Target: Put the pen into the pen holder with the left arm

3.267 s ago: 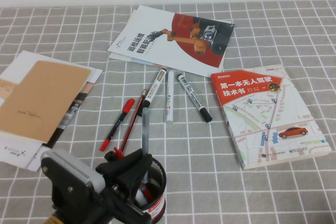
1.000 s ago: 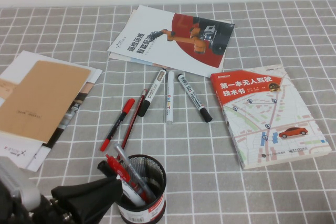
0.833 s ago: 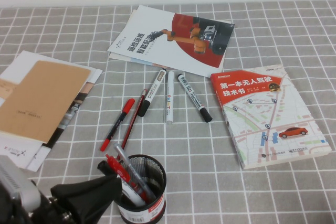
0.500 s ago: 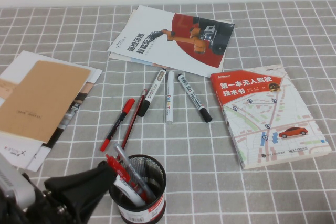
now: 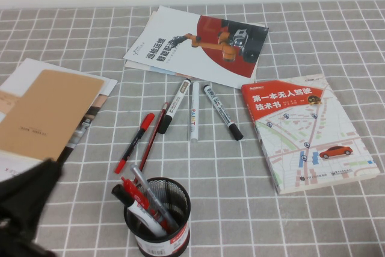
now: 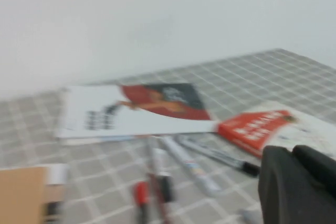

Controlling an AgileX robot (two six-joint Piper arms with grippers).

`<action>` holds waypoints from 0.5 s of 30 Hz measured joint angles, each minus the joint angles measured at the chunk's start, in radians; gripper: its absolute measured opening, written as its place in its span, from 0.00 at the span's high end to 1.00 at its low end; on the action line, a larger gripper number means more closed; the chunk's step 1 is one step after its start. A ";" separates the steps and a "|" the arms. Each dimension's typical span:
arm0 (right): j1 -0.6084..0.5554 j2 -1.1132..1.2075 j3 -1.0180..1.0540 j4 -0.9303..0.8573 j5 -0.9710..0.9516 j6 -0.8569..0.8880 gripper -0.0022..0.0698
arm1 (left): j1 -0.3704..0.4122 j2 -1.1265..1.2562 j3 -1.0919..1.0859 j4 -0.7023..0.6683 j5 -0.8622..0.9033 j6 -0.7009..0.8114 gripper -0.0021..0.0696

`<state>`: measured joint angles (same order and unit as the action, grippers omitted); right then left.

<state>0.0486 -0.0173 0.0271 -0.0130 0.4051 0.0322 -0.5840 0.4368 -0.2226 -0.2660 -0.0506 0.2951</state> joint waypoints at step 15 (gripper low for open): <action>0.000 0.000 0.000 0.000 0.000 0.000 0.99 | 0.549 -0.408 0.134 0.206 0.147 -0.146 0.97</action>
<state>0.0486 -0.0173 0.0271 -0.0130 0.4051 0.0322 -0.0348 0.0284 -0.0887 -0.0604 0.0963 0.1487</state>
